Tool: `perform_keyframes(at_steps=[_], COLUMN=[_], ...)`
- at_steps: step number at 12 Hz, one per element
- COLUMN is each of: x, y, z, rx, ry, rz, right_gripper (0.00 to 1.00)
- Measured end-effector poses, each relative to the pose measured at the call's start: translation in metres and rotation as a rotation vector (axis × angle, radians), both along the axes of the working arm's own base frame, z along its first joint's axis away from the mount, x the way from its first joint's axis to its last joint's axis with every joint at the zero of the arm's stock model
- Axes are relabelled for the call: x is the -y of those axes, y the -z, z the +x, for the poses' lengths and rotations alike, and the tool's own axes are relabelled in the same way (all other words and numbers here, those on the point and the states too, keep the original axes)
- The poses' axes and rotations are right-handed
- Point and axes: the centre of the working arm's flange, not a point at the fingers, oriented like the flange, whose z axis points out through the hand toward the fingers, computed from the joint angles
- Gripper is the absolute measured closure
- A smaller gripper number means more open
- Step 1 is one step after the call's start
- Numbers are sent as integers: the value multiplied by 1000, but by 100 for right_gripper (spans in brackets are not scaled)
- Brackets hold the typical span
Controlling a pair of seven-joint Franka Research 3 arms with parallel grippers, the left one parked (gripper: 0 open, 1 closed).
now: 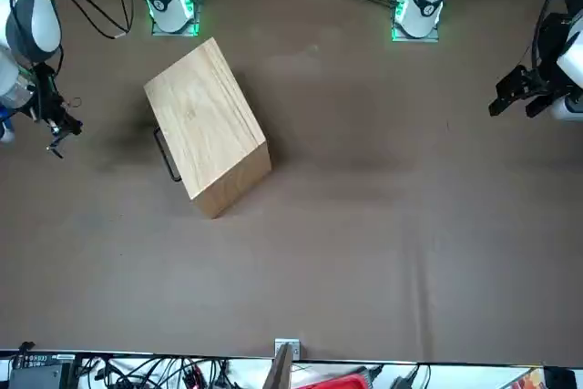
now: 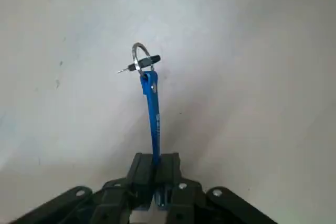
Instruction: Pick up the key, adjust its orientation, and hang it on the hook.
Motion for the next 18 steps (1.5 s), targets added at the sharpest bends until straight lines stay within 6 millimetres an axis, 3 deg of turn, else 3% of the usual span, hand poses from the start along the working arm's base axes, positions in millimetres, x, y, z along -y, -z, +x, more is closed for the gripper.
perform_keyframes(at_steps=[6,12,17,18], x=[-29,-85,-118,-133], y=[12,21,33,34], z=[23,77,101,107], rx=[-16,-5,-11,-8], ry=[-231,-550,-835,-962], rz=[14,21,36,38], right_gripper=[95,96,96,96])
